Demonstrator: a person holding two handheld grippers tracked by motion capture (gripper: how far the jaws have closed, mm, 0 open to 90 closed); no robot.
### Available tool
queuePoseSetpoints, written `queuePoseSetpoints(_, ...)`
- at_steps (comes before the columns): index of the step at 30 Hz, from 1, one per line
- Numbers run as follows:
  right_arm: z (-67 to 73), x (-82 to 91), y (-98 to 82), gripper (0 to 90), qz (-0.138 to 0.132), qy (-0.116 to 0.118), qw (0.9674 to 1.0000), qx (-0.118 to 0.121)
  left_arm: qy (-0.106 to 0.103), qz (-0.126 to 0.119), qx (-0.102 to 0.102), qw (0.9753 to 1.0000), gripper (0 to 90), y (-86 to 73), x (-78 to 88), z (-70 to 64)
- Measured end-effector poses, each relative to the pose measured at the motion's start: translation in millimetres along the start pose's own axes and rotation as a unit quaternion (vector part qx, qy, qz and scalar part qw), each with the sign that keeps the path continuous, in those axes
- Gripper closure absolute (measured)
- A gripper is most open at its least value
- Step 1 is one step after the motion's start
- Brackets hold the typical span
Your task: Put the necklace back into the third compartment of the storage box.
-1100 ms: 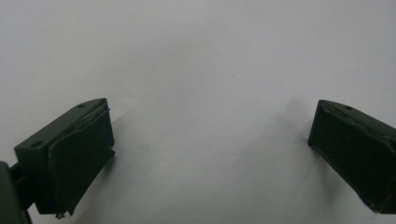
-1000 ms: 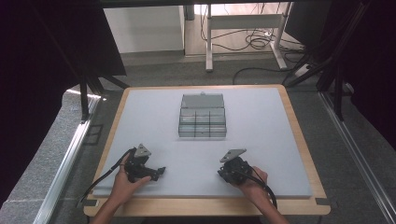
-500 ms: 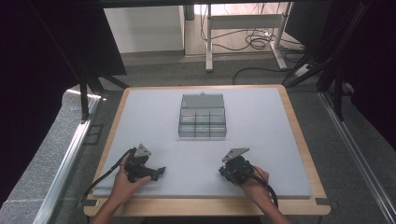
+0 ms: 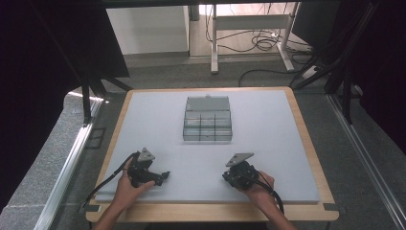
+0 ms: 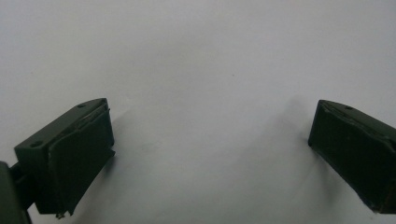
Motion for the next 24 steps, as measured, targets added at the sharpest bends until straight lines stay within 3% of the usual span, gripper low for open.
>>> queuePoseSetpoints(13,2.0,-3.4,-2.7,83.3,0.020,-0.022,0.9994,0.015,0.000,0.000,0.000,1.0000,0.0,0.0,0.0,0.0)
queuePoseSetpoints(24,0.5,1.4,1.2,83.4,0.002,-0.012,0.9999,0.001,0.000,0.000,0.000,1.0000,0.0,0.0,0.0,0.0)
Point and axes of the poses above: each handheld gripper's, and its own axes: x roughly backward along the jaws, y roughly out of its top, z roughly to its left, the point moved 9 cm from there along -x, roughly forward along the jaws, and after that the axes turned 8 degrees about -x, right-handed, at the moved point
